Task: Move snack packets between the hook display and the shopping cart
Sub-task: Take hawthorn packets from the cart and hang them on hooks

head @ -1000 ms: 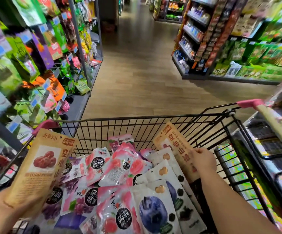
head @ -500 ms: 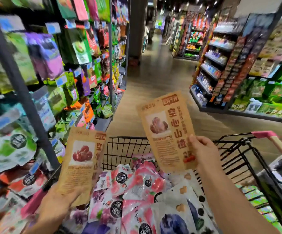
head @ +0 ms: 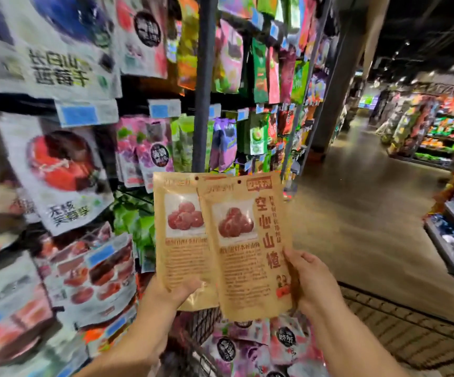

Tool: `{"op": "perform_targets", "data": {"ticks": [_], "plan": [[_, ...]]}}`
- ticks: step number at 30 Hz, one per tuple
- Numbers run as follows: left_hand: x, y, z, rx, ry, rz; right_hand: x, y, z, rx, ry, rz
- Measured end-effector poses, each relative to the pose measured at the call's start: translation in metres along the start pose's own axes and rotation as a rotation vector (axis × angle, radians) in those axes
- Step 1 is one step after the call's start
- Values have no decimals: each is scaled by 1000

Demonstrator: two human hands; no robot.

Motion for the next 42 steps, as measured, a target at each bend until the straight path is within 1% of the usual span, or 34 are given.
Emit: {"op": "perform_targets", "data": {"ticks": [3,7,11,14,17,22,24,27,30,34,37,39,42], "plan": [[-4,22,10,-81,-5,74,0,-40,6,-20,-6,-88],[-10,55,21,-103,-27,180,-9,-90,10,-38,5,-211],[-22,90,34,-115,-97,268,-19,-130,11,-109,23,-299],[-34,110,49,-84,-132,315,-29,-157,11,-170,38,-362],[-43,133,62,-1,-153,410,-39,-181,10,-207,83,-380],[-59,156,78,47,-252,493,-56,-214,10,-234,88,-446],[-64,162,81,48,-288,498,-63,-221,8,-256,99,-455],[-72,164,91,35,-311,448,-73,-226,3,-285,121,-454],[-80,163,102,78,-330,416,-86,-227,-8,-300,142,-481],[-82,170,113,76,-329,468,-96,-236,-31,-345,235,-592],[-80,173,134,61,-378,480,-100,-247,-48,-360,291,-677],[-80,172,155,85,-429,452,-102,-254,-60,-355,324,-729],[-76,172,178,79,-455,442,-100,-266,-74,-300,358,-727]]}}
Point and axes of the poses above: each hand's wrist, its own x-axis towards the middle knuckle, its own y-axis out of the back of the hand, z = x × y, the point moved 3 cm from there along x, towards the middle knuckle, and after that the axes turned 4 degrees about x, right-handed, at the moved point
